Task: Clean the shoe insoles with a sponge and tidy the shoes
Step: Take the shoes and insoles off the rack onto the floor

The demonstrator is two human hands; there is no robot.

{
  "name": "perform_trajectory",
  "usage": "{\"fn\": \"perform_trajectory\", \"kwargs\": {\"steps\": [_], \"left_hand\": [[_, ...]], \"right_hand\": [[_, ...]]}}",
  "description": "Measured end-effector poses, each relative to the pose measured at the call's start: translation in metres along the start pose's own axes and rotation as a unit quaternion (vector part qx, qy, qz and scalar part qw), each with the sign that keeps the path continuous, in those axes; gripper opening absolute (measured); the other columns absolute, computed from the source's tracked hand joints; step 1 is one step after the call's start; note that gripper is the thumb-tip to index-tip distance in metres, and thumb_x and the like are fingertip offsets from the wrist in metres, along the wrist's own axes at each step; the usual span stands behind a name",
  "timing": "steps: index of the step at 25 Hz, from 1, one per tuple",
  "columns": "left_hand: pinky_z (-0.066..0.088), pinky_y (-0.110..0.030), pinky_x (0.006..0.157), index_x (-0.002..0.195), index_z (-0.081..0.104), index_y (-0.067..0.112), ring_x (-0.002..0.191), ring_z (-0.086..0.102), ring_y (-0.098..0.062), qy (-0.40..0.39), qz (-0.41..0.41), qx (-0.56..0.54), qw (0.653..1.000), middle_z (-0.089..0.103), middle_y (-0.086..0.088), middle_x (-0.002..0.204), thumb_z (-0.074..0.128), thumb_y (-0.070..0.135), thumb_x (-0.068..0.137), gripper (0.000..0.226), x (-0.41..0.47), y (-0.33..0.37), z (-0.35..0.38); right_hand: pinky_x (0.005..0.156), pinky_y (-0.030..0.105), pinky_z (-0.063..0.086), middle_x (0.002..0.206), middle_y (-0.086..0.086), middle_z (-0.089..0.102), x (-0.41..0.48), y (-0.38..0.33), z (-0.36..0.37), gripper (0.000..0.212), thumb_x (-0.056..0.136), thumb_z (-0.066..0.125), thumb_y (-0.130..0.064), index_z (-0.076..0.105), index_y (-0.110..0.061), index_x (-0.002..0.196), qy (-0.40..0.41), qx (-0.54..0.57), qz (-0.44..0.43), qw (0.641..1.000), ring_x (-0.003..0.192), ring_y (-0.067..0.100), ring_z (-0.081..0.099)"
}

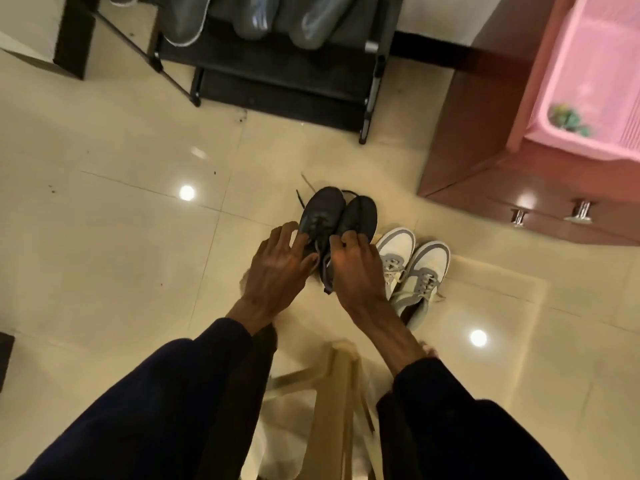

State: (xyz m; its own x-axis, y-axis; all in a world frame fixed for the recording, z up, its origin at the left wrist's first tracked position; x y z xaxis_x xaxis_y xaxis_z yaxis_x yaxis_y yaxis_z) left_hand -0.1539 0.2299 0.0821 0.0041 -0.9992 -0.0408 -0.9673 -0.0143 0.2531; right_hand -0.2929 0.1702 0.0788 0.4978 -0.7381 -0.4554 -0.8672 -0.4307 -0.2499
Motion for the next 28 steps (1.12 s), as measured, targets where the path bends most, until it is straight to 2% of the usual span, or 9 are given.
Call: {"fn": "perform_trajectory", "kwargs": {"steps": [4, 9, 12, 15, 19, 23, 28], "left_hand": [[0.058, -0.044, 0.086, 0.126, 0.058, 0.007, 0.120, 0.059, -0.035, 0.041, -0.015, 0.003, 0.999, 0.058, -0.020, 0.134, 0.060, 0.035, 0.102, 0.037, 0.031, -0.019, -0.029], [0.055, -0.041, 0.090, 0.128, 0.061, 0.006, 0.121, 0.058, -0.032, 0.041, -0.008, 0.009, 0.999, 0.058, -0.018, 0.136, 0.044, 0.043, 0.106, 0.046, 0.079, -0.070, -0.052], [0.054, -0.040, 0.090, 0.126, 0.063, 0.007, 0.120, 0.058, -0.030, 0.058, -0.031, 0.002, 0.998, 0.059, -0.016, 0.135, 0.056, 0.037, 0.104, 0.038, 0.109, -0.104, -0.075], [0.054, -0.039, 0.089, 0.126, 0.063, 0.007, 0.119, 0.058, -0.029, 0.073, -0.048, -0.014, 0.996, 0.059, -0.014, 0.134, 0.057, 0.036, 0.105, 0.036, 0.140, -0.138, -0.096], [0.058, -0.039, 0.085, 0.125, 0.063, 0.008, 0.116, 0.059, -0.027, 0.088, -0.101, -0.055, 0.989, 0.061, -0.011, 0.130, 0.053, 0.039, 0.106, 0.038, 0.171, -0.179, -0.109], [0.059, -0.037, 0.079, 0.123, 0.064, 0.009, 0.111, 0.060, -0.024, 0.114, -0.168, -0.101, 0.974, 0.062, -0.009, 0.126, 0.050, 0.043, 0.106, 0.040, 0.188, -0.223, -0.117], [0.053, -0.035, 0.086, 0.124, 0.063, 0.007, 0.112, 0.063, -0.027, 0.131, -0.227, -0.139, 0.955, 0.064, -0.011, 0.126, 0.051, 0.042, 0.105, 0.041, 0.196, -0.277, -0.125]], "right_hand": [[0.110, 0.046, 0.039, 0.143, 0.018, 0.047, 0.031, -0.010, -0.061, 0.070, 0.085, 0.072, -0.009, 0.041, -0.006, 0.148, 0.019, -0.028, -0.039, 0.999, 0.132, 0.037, 0.043], [0.103, 0.043, 0.046, 0.138, 0.015, 0.055, 0.084, -0.040, -0.106, 0.057, 0.086, 0.067, -0.001, 0.052, -0.007, 0.141, 0.072, -0.013, -0.033, 0.997, 0.127, 0.033, 0.050], [0.095, 0.042, 0.051, 0.129, 0.016, 0.062, 0.116, -0.055, -0.130, 0.055, 0.081, 0.073, 0.002, 0.059, -0.005, 0.134, 0.120, -0.007, -0.017, 0.993, 0.118, 0.033, 0.057], [0.089, 0.042, 0.055, 0.120, 0.016, 0.066, 0.149, -0.069, -0.150, 0.047, 0.081, 0.077, 0.000, 0.064, -0.004, 0.127, 0.177, 0.000, -0.008, 0.984, 0.111, 0.033, 0.062], [0.094, 0.042, 0.055, 0.122, 0.013, 0.065, 0.194, -0.092, -0.164, 0.043, 0.089, 0.074, -0.010, 0.062, -0.007, 0.131, 0.176, 0.020, 0.003, 0.984, 0.114, 0.031, 0.061], [0.094, 0.044, 0.054, 0.123, 0.016, 0.066, 0.227, -0.127, -0.169, 0.042, 0.093, 0.073, -0.016, 0.062, -0.005, 0.131, 0.182, 0.066, 0.007, 0.981, 0.116, 0.034, 0.062], [0.100, 0.042, 0.053, 0.129, 0.014, 0.064, 0.263, -0.168, -0.169, 0.040, 0.098, 0.066, -0.022, 0.060, -0.006, 0.135, 0.181, 0.146, 0.011, 0.973, 0.123, 0.030, 0.059]]}}
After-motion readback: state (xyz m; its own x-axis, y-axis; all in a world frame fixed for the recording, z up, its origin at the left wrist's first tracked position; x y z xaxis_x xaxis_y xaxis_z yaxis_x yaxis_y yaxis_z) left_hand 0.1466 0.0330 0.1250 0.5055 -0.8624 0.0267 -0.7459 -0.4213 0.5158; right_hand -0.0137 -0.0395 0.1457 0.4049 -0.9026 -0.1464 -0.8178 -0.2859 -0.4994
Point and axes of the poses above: each hand's wrist, its own x-axis towards the middle knuckle, its own z-axis out of the palm, y = z × x, the point moved 2 cm from there along x, towards the middle knuckle
